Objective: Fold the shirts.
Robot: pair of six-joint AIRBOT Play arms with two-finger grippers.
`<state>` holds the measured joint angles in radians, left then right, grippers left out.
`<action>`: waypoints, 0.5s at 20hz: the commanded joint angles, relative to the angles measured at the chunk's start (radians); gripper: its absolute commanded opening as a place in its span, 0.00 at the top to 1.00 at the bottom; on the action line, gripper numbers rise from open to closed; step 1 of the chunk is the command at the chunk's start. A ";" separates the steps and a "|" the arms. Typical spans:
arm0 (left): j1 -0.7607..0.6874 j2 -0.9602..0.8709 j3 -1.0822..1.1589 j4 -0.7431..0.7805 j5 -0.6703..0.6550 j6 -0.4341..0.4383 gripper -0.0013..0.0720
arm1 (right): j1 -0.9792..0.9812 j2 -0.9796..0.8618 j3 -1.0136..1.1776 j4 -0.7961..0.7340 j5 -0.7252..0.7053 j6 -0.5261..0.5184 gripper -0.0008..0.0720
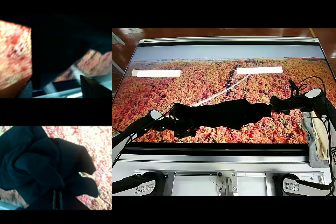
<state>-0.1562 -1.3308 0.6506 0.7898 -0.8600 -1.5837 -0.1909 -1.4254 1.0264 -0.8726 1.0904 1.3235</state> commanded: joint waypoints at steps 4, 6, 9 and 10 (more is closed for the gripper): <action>-0.023 -0.028 -0.004 -0.031 0.153 0.002 0.39 | 0.002 0.000 0.000 0.001 0.010 -0.001 0.91; -0.023 -0.027 0.001 -0.031 0.153 0.013 0.93 | 0.002 0.000 0.000 0.001 0.010 -0.001 0.91; -0.025 0.014 0.047 -0.031 0.137 0.063 0.93 | 0.002 0.004 0.000 0.005 0.016 -0.005 0.91; -0.025 0.063 0.081 -0.030 0.131 0.090 0.93 | 0.001 0.021 0.002 0.006 0.018 -0.031 0.91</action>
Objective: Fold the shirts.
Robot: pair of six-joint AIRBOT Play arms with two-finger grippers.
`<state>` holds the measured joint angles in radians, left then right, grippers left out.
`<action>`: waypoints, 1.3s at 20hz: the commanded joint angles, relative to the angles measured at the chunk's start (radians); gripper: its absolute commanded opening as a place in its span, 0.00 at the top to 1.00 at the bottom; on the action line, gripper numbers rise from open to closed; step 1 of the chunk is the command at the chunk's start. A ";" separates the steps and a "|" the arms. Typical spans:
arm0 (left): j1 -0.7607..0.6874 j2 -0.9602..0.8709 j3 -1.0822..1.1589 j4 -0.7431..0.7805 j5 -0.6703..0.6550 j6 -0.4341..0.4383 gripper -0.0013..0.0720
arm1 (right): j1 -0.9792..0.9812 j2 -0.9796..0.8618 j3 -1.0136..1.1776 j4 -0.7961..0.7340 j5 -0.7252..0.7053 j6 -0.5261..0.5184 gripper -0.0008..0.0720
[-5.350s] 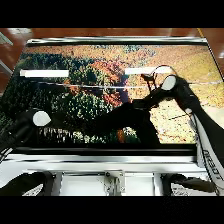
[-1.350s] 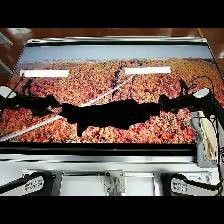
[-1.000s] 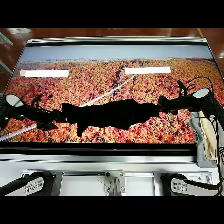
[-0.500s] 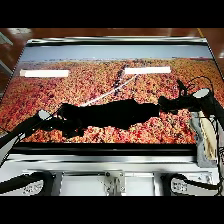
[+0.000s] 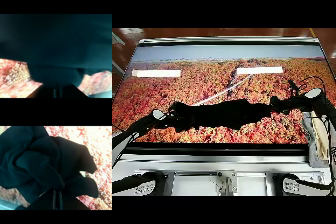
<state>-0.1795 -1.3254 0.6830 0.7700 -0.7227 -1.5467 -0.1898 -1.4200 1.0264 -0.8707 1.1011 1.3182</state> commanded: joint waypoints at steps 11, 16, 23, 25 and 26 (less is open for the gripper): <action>0.463 0.544 1.124 0.274 -0.212 0.075 0.93 | -0.003 0.509 0.558 -0.359 -0.167 0.089 0.91; 0.547 0.550 1.183 0.278 -0.526 0.068 0.93 | -0.002 0.579 0.620 -0.400 0.004 0.126 0.91; 0.547 0.547 1.182 0.243 -0.709 0.073 0.93 | -0.002 0.583 0.620 -0.290 0.258 0.126 0.91; 0.547 0.547 1.182 0.243 -0.763 0.093 0.93 | -0.002 0.582 0.619 -0.290 0.319 0.127 0.91; 0.547 0.547 1.182 0.243 -0.786 0.104 0.93 | -0.002 0.583 0.619 -0.290 0.341 0.132 0.91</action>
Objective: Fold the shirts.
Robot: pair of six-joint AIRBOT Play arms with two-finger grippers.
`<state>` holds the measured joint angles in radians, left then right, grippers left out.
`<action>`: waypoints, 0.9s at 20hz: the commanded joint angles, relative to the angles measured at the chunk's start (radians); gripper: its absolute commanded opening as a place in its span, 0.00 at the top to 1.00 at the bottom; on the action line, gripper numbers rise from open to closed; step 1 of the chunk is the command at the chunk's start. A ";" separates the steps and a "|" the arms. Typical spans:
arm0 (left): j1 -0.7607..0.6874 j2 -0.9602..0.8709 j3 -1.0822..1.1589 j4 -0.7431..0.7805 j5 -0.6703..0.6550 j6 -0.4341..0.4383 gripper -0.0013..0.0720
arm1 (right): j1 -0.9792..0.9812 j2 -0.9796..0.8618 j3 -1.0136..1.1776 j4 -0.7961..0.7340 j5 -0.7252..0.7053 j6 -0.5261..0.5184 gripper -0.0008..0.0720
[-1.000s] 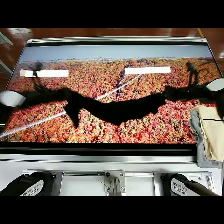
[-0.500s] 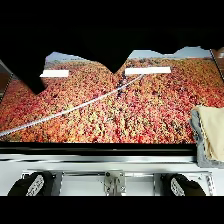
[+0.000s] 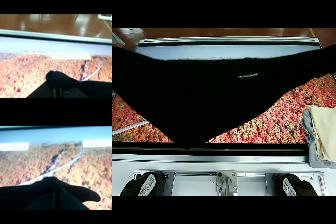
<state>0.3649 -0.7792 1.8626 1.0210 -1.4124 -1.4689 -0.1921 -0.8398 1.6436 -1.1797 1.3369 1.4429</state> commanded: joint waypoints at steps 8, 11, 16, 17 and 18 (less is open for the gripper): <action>0.002 0.008 0.003 -0.145 -0.119 0.043 0.93 | 0.001 0.064 0.003 0.013 -0.014 0.012 0.91; 0.002 0.008 -0.002 -0.176 -0.144 0.043 0.93 | 0.001 0.077 0.003 -0.029 -0.012 0.032 0.91; 0.002 0.058 -0.289 -0.176 -0.208 0.043 0.93 | 0.001 0.034 0.003 -0.073 -0.141 0.049 0.91; -0.002 0.076 -0.391 -0.177 -0.203 0.043 0.93 | 0.001 0.008 0.003 -0.053 -0.166 0.051 0.91; -0.011 0.098 -0.514 -0.177 -0.186 0.043 0.93 | 0.001 -0.029 0.003 -0.023 -0.185 0.057 0.91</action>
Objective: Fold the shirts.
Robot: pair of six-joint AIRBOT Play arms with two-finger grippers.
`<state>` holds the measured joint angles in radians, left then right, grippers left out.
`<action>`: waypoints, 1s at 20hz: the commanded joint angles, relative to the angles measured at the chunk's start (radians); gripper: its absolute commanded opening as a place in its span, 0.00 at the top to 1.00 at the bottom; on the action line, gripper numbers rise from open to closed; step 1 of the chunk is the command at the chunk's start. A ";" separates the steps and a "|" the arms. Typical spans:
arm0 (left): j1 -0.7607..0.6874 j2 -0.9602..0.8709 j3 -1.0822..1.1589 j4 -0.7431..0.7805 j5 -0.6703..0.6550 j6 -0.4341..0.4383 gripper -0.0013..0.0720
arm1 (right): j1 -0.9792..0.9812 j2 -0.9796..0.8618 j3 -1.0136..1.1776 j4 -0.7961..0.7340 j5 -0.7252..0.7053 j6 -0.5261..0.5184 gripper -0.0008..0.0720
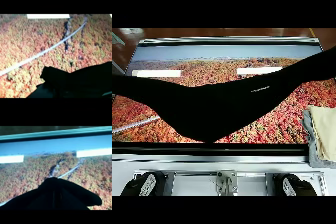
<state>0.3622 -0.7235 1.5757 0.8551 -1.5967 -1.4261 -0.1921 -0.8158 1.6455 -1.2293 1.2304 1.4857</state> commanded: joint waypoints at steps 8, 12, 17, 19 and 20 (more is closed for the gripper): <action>-0.338 0.104 -0.983 -0.102 0.597 -0.038 0.93 | 0.011 -0.610 0.000 0.428 -0.055 0.013 0.91; -0.494 0.031 -1.038 -0.105 0.992 -0.037 0.93 | 0.109 -0.840 0.000 0.460 -0.048 0.014 0.91; -0.525 -0.075 -1.036 -0.142 1.126 -0.035 0.93 | 0.199 -0.960 0.001 0.435 -0.011 0.001 0.42; -0.523 -0.081 -1.036 -0.141 1.125 -0.032 0.93 | 0.167 -0.933 0.001 0.433 0.096 -0.077 0.18; -0.522 -0.078 -1.035 -0.141 1.125 -0.026 0.93 | 0.141 -0.913 0.001 0.419 0.172 -0.109 0.18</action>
<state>-0.1505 -0.7822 0.5449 0.7208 -0.5270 -1.4628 -0.0303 -1.7309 1.6455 -0.7998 1.2572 1.4555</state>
